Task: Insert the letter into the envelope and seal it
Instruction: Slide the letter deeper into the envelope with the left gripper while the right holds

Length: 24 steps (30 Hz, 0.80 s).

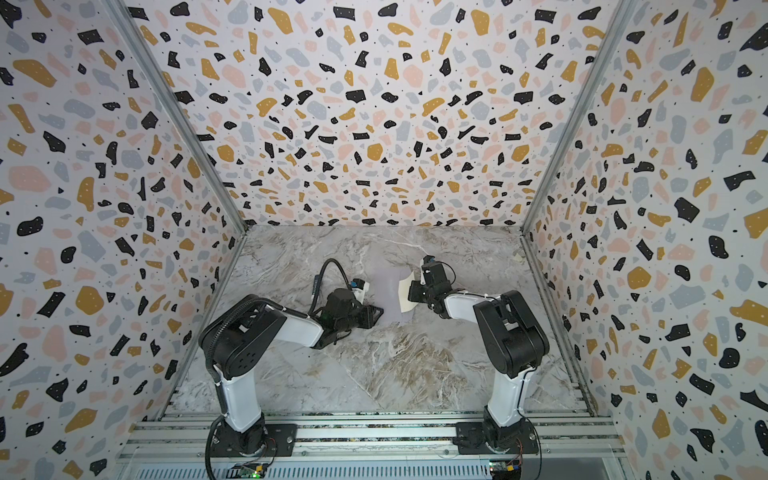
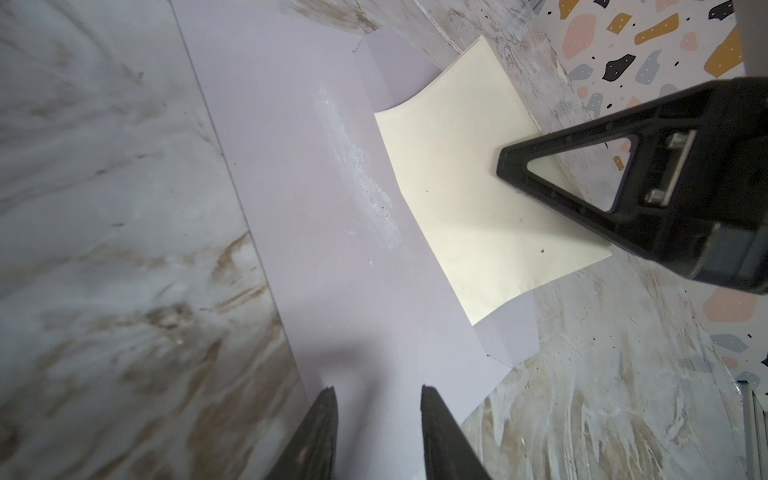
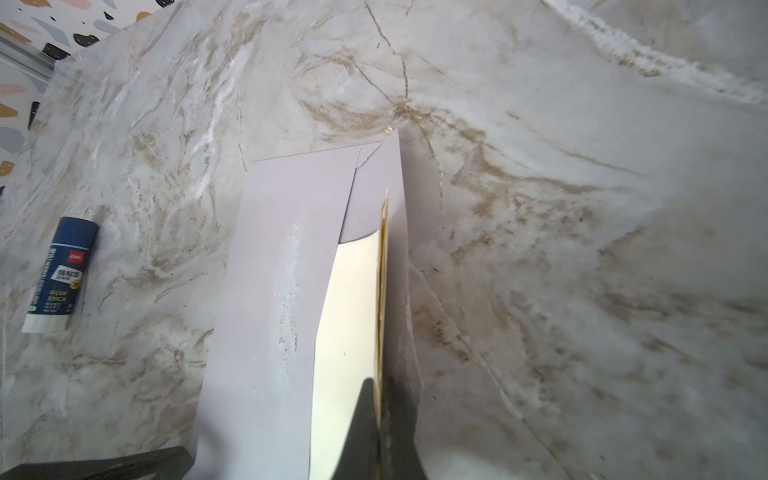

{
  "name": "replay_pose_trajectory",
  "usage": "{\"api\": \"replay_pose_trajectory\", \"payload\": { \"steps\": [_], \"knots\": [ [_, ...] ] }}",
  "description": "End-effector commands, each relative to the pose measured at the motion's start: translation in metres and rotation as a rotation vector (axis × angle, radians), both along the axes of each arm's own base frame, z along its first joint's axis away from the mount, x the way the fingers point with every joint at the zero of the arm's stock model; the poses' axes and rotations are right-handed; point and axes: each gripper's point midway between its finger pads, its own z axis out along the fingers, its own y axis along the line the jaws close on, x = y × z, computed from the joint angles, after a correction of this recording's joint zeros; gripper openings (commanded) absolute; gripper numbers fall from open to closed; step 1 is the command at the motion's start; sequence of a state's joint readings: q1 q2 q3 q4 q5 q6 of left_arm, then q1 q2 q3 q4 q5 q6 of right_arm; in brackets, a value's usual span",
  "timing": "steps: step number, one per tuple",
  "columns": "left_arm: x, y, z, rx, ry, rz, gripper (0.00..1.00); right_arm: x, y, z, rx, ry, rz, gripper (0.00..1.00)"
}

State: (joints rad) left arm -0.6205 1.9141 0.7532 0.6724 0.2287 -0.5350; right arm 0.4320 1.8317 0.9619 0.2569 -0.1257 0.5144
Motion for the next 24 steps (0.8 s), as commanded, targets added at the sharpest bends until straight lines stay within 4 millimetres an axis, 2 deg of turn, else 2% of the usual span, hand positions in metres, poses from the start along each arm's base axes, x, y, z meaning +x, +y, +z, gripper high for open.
{"api": "replay_pose_trajectory", "payload": {
  "steps": [1,24],
  "knots": [
    [-0.012,0.004,-0.028,0.056,0.079,-0.013,0.36,-0.003,0.005,-0.005,0.040,0.017,0.002,0.00],
    [-0.012,0.004,-0.021,0.046,0.071,-0.009,0.36,-0.002,0.024,-0.020,0.107,0.050,-0.035,0.00]
  ]
}}
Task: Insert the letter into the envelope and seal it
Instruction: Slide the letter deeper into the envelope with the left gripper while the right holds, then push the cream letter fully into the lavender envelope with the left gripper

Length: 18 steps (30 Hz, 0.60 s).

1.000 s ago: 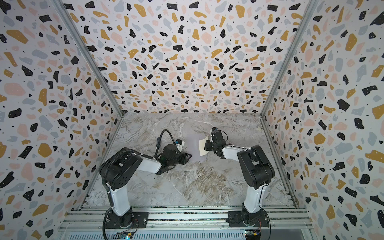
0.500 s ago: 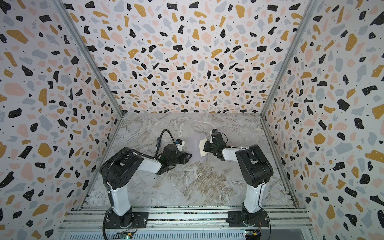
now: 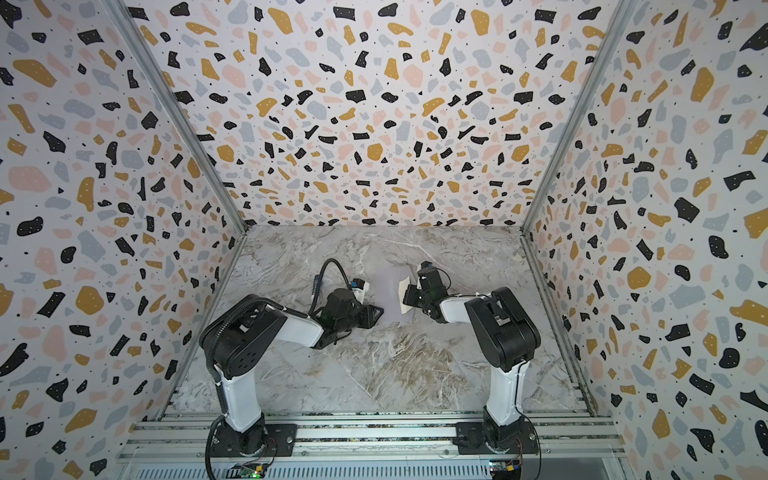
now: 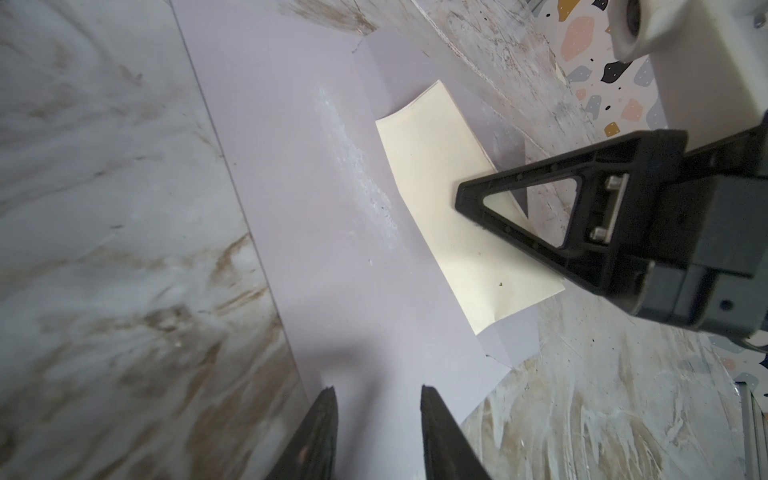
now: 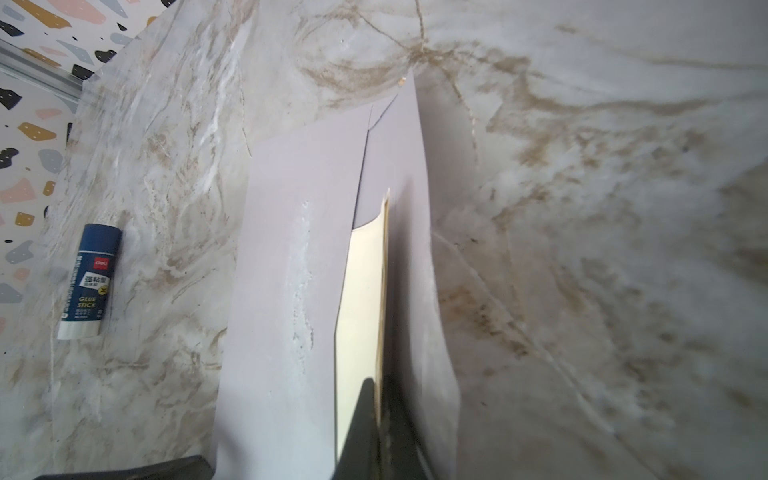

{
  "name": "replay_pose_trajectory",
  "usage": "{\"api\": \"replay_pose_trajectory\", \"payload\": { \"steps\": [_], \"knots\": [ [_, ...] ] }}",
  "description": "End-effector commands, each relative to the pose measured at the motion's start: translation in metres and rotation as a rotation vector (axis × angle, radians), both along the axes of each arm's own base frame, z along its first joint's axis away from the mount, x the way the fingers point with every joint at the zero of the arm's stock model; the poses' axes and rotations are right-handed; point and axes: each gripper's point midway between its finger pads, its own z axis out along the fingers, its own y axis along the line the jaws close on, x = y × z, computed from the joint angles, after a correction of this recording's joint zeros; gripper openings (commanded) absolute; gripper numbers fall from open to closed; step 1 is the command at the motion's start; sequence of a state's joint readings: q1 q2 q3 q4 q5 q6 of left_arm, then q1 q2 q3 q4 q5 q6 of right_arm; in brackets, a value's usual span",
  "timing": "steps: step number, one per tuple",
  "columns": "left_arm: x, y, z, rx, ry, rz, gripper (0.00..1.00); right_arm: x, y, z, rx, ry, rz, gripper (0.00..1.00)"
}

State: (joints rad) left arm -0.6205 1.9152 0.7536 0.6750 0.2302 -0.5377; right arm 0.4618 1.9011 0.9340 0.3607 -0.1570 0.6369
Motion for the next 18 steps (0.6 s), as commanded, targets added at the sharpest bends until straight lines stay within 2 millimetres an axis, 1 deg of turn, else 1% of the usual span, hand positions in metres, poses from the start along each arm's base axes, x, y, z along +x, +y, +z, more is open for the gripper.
{"api": "replay_pose_trajectory", "payload": {
  "steps": [1,12,18],
  "knots": [
    [-0.012,0.005,-0.021,0.049,0.070,-0.009,0.36,0.005,0.006,0.001,0.010,-0.005,-0.009,0.00],
    [-0.011,0.003,-0.018,0.044,0.066,-0.014,0.36,0.004,0.020,-0.007,0.016,0.013,0.016,0.00],
    [-0.010,0.003,-0.018,0.046,0.064,-0.013,0.37,0.003,0.020,-0.010,0.013,0.022,0.016,0.00]
  ]
}}
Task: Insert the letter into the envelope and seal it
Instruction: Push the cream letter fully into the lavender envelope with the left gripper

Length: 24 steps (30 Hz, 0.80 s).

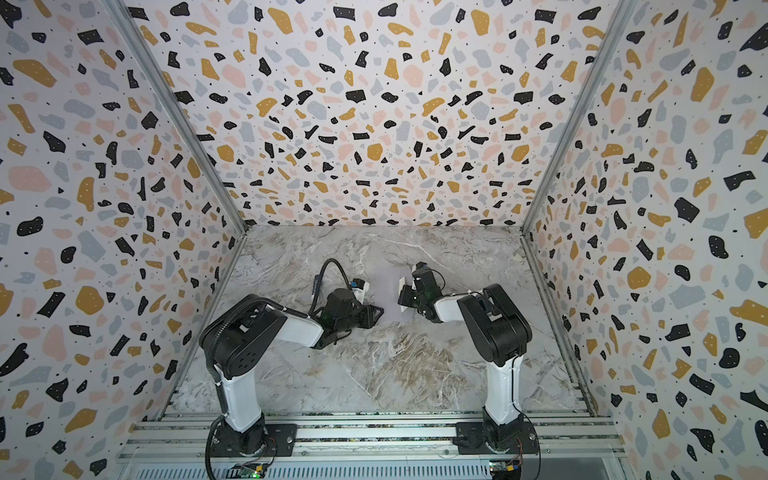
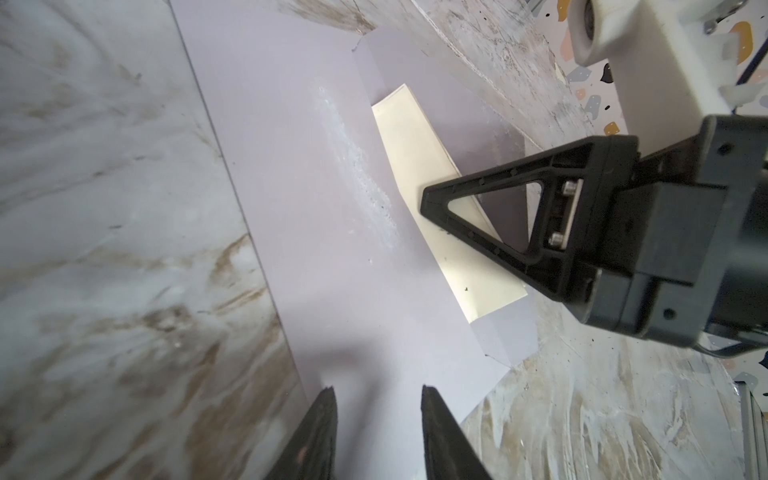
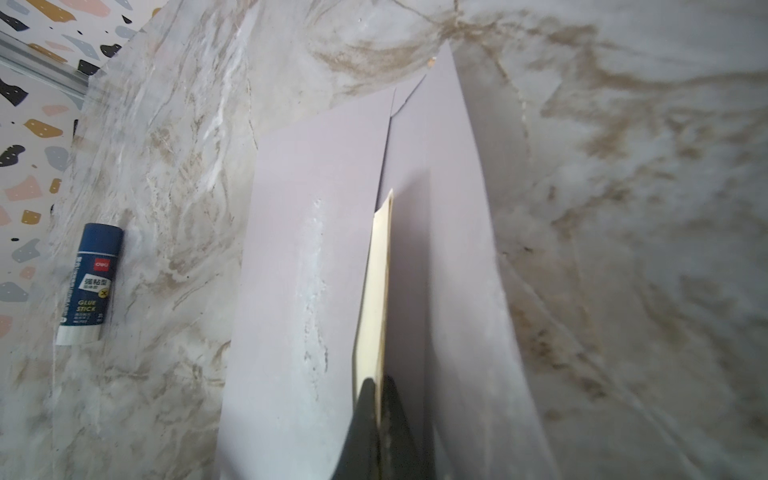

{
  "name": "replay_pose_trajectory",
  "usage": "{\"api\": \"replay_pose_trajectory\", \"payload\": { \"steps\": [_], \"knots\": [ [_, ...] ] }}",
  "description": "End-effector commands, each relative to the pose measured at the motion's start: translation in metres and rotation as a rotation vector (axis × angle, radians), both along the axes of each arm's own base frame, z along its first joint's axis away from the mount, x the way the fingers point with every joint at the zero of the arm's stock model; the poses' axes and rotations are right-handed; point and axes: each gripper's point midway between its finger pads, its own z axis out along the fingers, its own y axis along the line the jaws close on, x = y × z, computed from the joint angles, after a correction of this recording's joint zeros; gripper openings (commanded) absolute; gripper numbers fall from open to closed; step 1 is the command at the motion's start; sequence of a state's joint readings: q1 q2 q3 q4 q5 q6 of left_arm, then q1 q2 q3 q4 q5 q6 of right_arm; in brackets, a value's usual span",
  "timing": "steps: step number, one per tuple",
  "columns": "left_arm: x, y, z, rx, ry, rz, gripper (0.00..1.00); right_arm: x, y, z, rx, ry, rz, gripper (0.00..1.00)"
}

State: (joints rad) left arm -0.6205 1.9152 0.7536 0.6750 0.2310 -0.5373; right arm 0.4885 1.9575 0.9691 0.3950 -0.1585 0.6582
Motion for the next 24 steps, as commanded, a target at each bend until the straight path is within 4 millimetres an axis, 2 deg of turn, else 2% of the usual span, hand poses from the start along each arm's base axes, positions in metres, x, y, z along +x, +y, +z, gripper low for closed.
{"api": "replay_pose_trajectory", "payload": {
  "steps": [1,6,10,14,17,20,24],
  "knots": [
    [-0.011,0.003,-0.018,0.047,0.064,-0.013,0.37,-0.001,0.003,-0.004,-0.008,0.024,0.001,0.00],
    [-0.011,0.004,-0.012,0.044,0.057,-0.014,0.37,-0.002,0.001,0.002,-0.020,0.021,0.001,0.03],
    [-0.008,0.007,0.012,0.038,0.011,-0.008,0.41,-0.004,-0.005,0.013,-0.077,0.028,0.006,0.22],
    [-0.003,0.013,0.049,0.010,-0.049,0.007,0.45,-0.009,-0.014,0.026,-0.185,0.049,0.043,0.49],
    [-0.001,0.022,0.077,0.006,-0.101,0.028,0.52,-0.012,-0.030,0.039,-0.284,0.049,0.035,0.59],
    [0.000,0.027,0.098,-0.002,-0.139,0.045,0.60,-0.016,-0.035,0.058,-0.297,0.024,0.035,0.68],
    [0.003,0.026,0.105,-0.005,-0.149,0.044,0.65,-0.014,-0.034,0.074,-0.283,0.000,0.032,0.75]
  ]
}}
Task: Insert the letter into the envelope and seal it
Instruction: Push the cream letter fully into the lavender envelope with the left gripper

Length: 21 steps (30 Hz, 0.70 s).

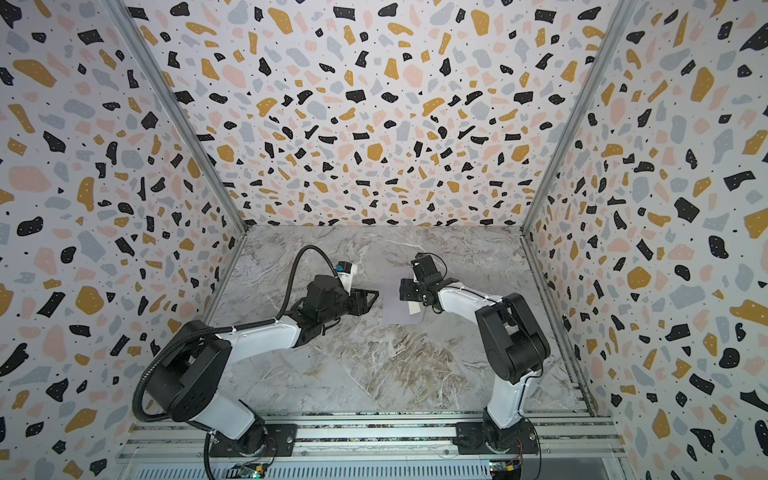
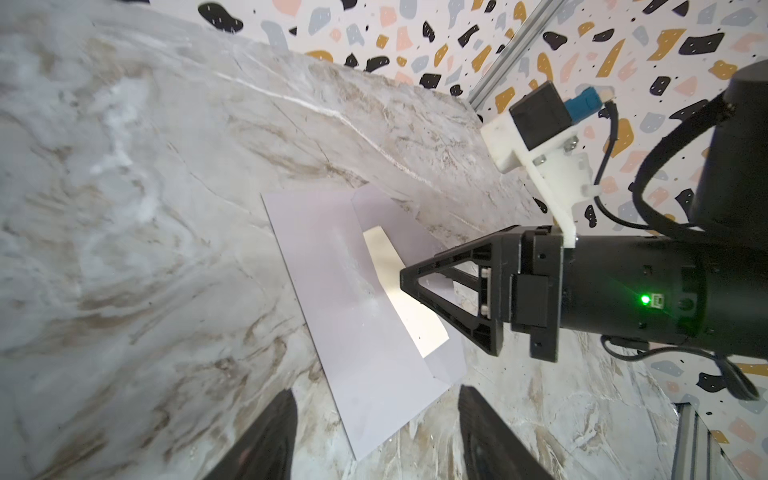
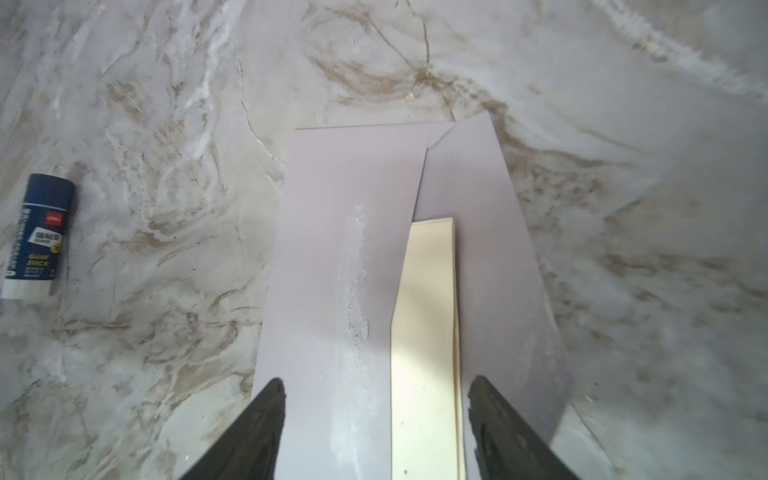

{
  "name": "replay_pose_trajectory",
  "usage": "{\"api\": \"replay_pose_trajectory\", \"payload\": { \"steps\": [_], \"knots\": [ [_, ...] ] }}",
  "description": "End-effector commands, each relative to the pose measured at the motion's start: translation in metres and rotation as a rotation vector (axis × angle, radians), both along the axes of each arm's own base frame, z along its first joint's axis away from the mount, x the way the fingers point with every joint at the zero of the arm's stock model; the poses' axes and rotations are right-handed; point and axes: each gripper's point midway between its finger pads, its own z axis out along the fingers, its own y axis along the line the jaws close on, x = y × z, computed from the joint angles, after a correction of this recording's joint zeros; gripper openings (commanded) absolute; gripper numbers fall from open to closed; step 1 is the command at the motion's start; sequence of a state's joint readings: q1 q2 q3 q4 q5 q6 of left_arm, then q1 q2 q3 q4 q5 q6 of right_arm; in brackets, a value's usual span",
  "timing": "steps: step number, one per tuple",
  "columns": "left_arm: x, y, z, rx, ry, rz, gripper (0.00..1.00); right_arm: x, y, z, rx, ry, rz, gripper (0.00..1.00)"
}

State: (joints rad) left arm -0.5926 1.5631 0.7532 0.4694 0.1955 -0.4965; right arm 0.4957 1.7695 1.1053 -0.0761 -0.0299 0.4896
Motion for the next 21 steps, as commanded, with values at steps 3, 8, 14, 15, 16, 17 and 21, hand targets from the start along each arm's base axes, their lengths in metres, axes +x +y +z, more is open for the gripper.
{"api": "replay_pose_trajectory", "payload": {
  "steps": [3,8,14,15,16,17,21],
  "knots": [
    [0.004,-0.001,-0.012,0.031,0.029,-0.001,0.66,0.003,-0.005,0.018,-0.041,-0.005,0.000,0.76],
    [0.007,-0.009,-0.032,0.006,0.072,-0.016,0.66,0.010,-0.005,0.000,-0.048,0.037,-0.014,0.77],
    [0.011,-0.020,-0.056,0.011,0.121,-0.044,0.65,0.014,-0.005,-0.023,-0.045,0.088,-0.025,0.77],
    [0.012,-0.021,-0.059,0.013,0.127,-0.045,0.65,0.014,-0.005,-0.026,-0.049,0.095,-0.025,0.77],
    [0.013,-0.023,-0.062,0.012,0.131,-0.048,0.65,0.013,-0.005,-0.029,-0.051,0.102,-0.026,0.77],
    [0.013,-0.023,-0.064,0.012,0.135,-0.048,0.65,0.013,-0.005,-0.032,-0.052,0.109,-0.028,0.77],
    [0.016,-0.028,-0.072,0.005,0.151,-0.061,0.62,0.010,-0.005,-0.042,-0.046,0.134,-0.026,0.77]
  ]
}}
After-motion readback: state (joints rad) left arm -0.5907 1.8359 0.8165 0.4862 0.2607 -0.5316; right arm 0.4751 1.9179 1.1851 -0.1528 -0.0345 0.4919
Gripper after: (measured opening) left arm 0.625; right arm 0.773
